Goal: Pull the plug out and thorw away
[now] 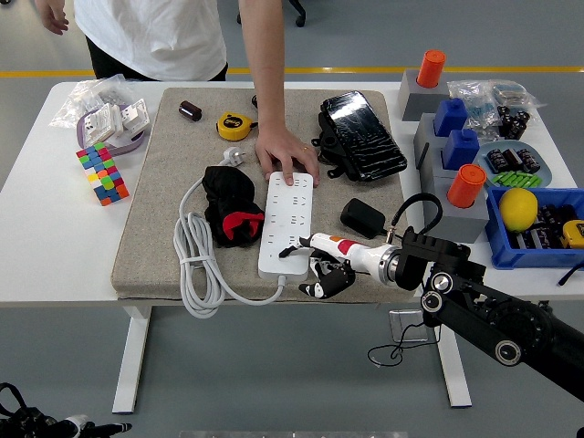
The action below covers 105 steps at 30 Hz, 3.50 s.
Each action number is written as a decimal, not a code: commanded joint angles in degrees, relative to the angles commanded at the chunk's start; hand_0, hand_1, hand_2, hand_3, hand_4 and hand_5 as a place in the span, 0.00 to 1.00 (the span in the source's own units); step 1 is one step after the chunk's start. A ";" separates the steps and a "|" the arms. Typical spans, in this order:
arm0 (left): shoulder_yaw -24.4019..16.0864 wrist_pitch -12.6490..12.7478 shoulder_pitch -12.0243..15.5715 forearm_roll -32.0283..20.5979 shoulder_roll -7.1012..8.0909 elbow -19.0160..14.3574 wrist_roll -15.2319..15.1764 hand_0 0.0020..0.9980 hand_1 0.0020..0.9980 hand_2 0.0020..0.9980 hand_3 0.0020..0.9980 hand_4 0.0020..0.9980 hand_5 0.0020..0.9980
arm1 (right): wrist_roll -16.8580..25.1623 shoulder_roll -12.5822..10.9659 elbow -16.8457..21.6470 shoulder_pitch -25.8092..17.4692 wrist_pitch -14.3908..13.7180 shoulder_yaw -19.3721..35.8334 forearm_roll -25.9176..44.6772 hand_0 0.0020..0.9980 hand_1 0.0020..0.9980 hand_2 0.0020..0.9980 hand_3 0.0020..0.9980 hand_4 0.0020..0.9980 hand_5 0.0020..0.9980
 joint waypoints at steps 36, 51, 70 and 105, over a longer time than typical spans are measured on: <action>1.05 0.71 0.22 -2.41 -0.49 0.24 -0.92 0.53 0.66 0.69 0.67 0.84 0.70 | 5.08 -2.84 12.72 -6.88 -5.85 17.98 -2.27 0.57 0.66 0.58 0.86 0.92 0.10; 1.48 0.89 -0.40 -2.88 -0.48 0.31 -1.22 0.53 0.66 0.69 0.67 0.84 0.71 | 5.25 -5.98 19.74 -13.76 -2.81 30.70 -0.93 0.85 0.87 0.84 0.90 1.00 0.46; 1.38 0.88 -1.15 -2.33 0.21 0.26 -1.01 0.53 0.66 0.69 0.67 0.83 0.71 | 4.89 -9.13 26.55 -21.32 -1.82 36.78 1.58 0.86 0.88 0.85 0.90 1.00 0.57; -0.84 -0.32 -2.33 1.69 0.98 0.06 0.49 0.53 0.66 0.69 0.67 0.83 0.70 | 8.36 -10.17 31.53 -25.99 -2.97 40.11 2.32 0.80 0.84 0.82 0.88 1.00 0.54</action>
